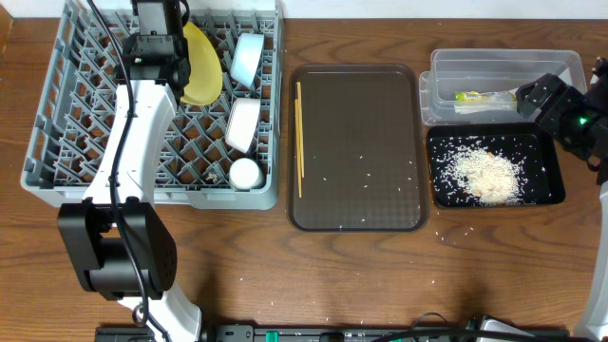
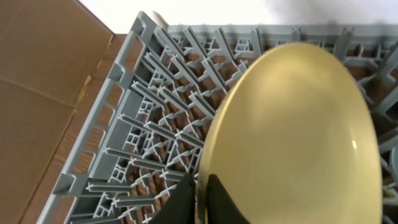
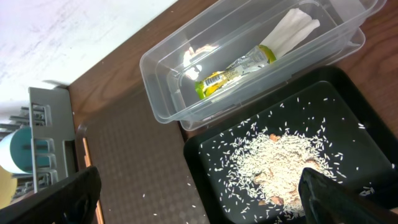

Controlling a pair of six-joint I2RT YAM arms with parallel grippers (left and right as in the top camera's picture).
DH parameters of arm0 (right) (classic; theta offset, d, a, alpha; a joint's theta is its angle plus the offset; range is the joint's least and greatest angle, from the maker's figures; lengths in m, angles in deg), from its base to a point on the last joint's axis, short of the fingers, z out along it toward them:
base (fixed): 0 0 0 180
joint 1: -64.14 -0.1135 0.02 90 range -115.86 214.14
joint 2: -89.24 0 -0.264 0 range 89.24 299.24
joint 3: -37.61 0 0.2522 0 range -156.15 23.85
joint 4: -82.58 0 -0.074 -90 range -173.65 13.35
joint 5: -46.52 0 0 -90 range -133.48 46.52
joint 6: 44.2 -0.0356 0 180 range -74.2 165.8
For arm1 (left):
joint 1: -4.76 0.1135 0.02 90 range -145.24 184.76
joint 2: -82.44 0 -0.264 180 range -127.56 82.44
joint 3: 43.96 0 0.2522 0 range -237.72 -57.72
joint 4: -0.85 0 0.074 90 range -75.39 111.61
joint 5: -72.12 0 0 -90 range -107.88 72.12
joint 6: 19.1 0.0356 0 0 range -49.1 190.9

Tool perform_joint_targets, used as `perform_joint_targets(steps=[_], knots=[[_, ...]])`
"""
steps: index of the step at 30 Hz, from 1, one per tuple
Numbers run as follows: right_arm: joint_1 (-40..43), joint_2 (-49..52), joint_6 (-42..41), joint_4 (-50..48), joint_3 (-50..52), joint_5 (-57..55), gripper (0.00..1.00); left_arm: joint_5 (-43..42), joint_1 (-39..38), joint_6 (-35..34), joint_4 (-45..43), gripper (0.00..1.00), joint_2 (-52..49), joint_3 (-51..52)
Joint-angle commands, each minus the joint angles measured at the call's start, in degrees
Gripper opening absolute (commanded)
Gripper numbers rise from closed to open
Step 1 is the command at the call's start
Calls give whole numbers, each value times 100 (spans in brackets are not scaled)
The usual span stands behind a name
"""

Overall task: Sort waste into correct bins and load items into the dishwasher
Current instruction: 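Lift the yellow plate and stand it in the dish rack, then move the left gripper to the wooden chopstick on the tray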

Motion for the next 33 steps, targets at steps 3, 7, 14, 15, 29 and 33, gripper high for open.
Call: perform_joint_targets(steps=[3,7,14,15,29,33], knots=[[7,13,-35,2,-85,4,99,-304,-9,9,199,28,-61,17],[7,13,-35,2,-85,4,99,-505,-33,-81,304,40,-59,15],[7,13,-35,2,-85,4,99,-533,-376,-74,339,41,-24,15],[7,13,-35,2,-85,4,99,-531,-448,-74,339,41,-24,15],[7,13,-35,2,-85,4,99,-533,-866,-341,352,50,216,-2],[7,13,-35,2,-85,4,99,-590,-866,-446,315,58,680,-7]])
